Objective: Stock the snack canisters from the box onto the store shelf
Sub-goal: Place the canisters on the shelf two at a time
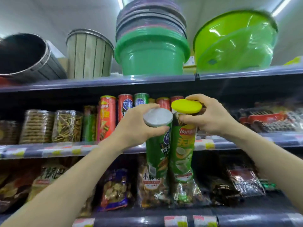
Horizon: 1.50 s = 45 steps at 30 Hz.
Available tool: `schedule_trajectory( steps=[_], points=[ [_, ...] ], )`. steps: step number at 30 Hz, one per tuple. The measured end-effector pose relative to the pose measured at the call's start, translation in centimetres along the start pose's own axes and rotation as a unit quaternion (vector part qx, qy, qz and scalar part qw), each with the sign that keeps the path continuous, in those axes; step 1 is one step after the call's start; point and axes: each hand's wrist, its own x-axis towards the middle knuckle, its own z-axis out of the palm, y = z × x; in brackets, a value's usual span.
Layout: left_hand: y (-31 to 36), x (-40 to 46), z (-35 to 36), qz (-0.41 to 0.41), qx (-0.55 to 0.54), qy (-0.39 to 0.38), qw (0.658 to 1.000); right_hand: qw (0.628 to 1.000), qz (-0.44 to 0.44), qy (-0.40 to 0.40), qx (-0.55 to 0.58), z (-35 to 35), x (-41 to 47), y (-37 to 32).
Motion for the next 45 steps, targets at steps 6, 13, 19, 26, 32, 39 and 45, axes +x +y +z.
schedule_trajectory(
  steps=[6,13,19,26,32,39,45],
  points=[
    [0.8,2.4,-1.2,0.032,0.011,0.031,0.999,0.999,-0.031,0.040,-0.014,-0.8,2.7,-1.2],
    [0.6,4.9,-2.1,0.051,0.014,0.069,0.996,0.996,-0.058,0.062,-0.010,-0.9,4.8,-1.0],
    [-0.8,7.0,-0.7,0.044,0.029,0.075,0.996,0.992,-0.079,0.082,-0.047,0.1,6.6,0.9],
    [-3.9,10.2,1.9,0.009,-0.001,0.084,0.996,0.992,-0.065,0.089,-0.067,1.0,9.4,3.5],
    [-6.4,12.3,3.8,-0.023,-0.037,0.070,0.997,0.995,-0.041,0.080,-0.043,2.3,10.7,6.0],
    [-8.3,14.4,5.0,-0.076,-0.061,0.089,0.991,0.994,0.008,0.106,0.018,3.8,13.1,7.9],
    [-9.8,13.7,8.7,-0.066,-0.040,0.089,0.993,0.993,0.031,0.115,-0.021,6.0,13.5,10.0]
  ],
)
